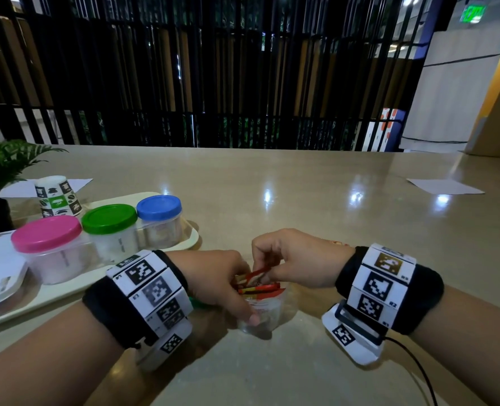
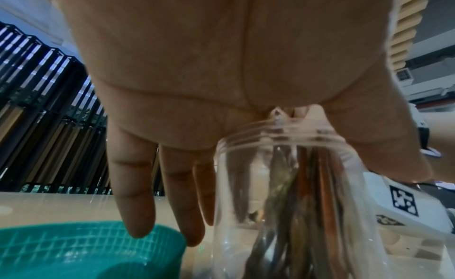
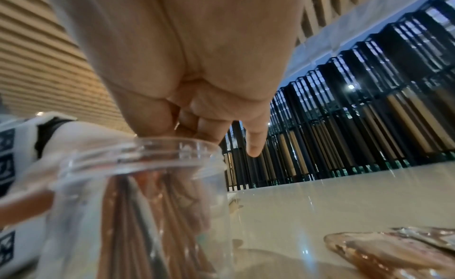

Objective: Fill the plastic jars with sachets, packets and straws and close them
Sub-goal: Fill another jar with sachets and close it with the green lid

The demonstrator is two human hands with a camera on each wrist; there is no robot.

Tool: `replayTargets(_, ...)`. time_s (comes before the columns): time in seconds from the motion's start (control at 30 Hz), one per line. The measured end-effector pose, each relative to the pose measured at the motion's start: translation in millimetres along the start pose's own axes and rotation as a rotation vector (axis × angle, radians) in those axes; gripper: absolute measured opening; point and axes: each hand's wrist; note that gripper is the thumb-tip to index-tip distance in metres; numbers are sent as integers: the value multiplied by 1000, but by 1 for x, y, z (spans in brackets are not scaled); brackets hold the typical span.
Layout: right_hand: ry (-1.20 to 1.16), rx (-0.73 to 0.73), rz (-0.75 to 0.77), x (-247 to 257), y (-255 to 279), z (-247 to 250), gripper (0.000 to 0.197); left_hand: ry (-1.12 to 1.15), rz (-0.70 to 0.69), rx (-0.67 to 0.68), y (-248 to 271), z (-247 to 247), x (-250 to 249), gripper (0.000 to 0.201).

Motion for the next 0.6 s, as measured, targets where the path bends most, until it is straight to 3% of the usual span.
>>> replayTargets(0.2, 216, 62, -11, 12, 1, 0, 19, 129, -49, 36, 1, 0, 1, 58)
replayTargets(0.6, 519, 320, -62, 23, -7, -9, 32, -40, -42, 10, 1, 0, -1, 52)
Point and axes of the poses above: each hand's wrist, its own y-axis away from the middle knuckle, its own z-axis out of the back of the hand, x = y × z
